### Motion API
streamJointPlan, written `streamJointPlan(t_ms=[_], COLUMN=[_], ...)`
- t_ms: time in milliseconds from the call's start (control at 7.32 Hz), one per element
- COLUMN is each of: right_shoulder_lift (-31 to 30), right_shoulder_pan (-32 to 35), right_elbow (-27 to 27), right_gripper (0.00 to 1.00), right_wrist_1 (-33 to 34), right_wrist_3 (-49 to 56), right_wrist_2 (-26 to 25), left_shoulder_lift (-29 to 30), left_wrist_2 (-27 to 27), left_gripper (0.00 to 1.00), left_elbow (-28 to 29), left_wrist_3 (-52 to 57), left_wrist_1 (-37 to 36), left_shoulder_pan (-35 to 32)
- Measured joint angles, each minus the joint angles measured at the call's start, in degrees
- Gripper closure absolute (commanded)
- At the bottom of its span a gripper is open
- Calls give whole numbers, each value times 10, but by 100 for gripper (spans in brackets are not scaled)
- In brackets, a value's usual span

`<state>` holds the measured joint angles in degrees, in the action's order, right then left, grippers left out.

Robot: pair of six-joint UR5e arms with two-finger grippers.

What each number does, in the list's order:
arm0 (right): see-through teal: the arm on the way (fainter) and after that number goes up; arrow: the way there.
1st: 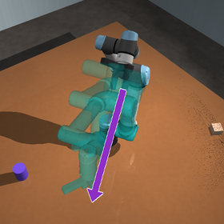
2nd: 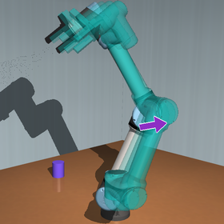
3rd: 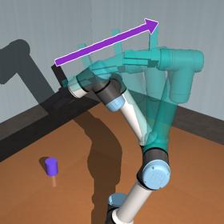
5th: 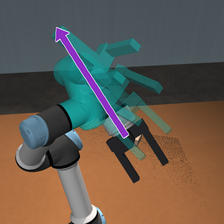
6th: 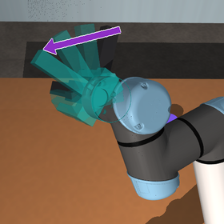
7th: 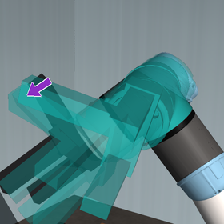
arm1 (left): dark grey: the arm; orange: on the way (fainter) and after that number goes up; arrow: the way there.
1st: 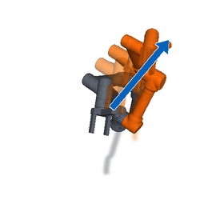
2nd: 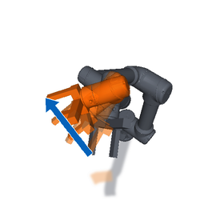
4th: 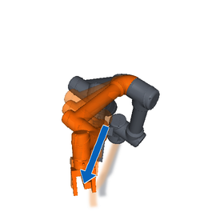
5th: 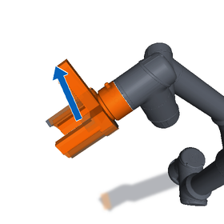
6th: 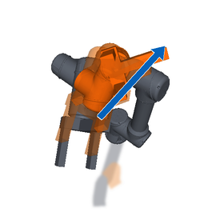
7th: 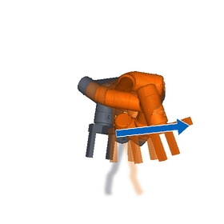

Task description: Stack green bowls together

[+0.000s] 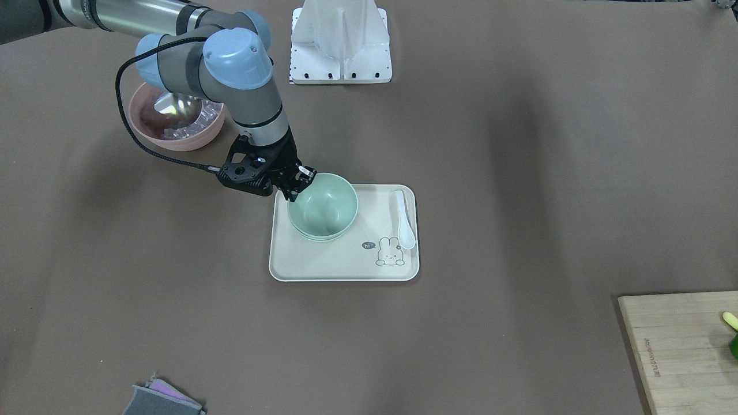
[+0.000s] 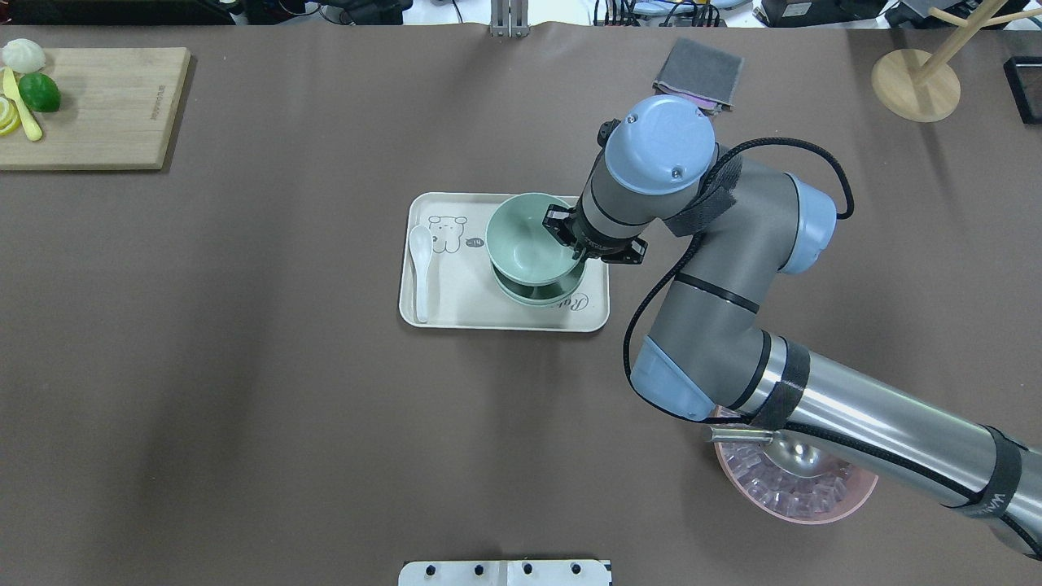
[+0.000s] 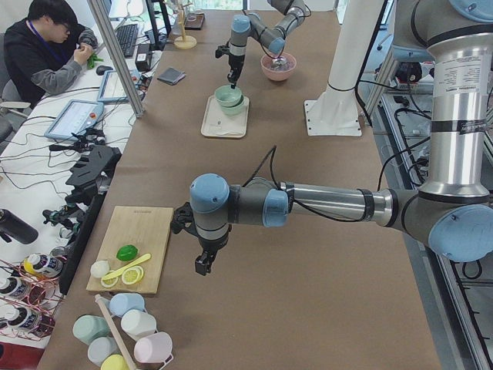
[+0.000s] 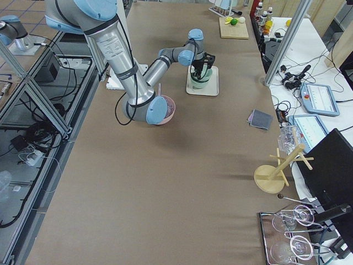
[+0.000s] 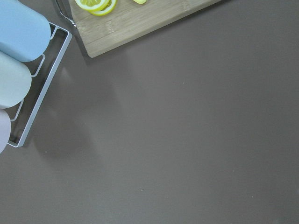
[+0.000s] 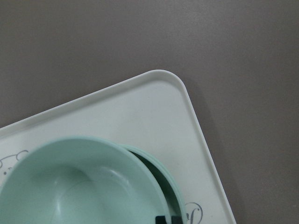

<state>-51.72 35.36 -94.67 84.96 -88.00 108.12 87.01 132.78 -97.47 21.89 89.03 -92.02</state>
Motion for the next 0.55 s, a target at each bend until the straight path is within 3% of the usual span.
streamJointPlan(t_ms=[547], right_shoulder_lift=[-5], right_shoulder_pan=[-8], right_elbow=[4], right_gripper=[100], right_wrist_1=[-6], right_wrist_3=[-2], right_wrist_2=[-3], left_shoulder_lift=[-1], left_wrist_2=[0], left_gripper=[1], left_elbow=[0], left_wrist_3=[0], left_wrist_1=[0], left_shoulder_pan=[0])
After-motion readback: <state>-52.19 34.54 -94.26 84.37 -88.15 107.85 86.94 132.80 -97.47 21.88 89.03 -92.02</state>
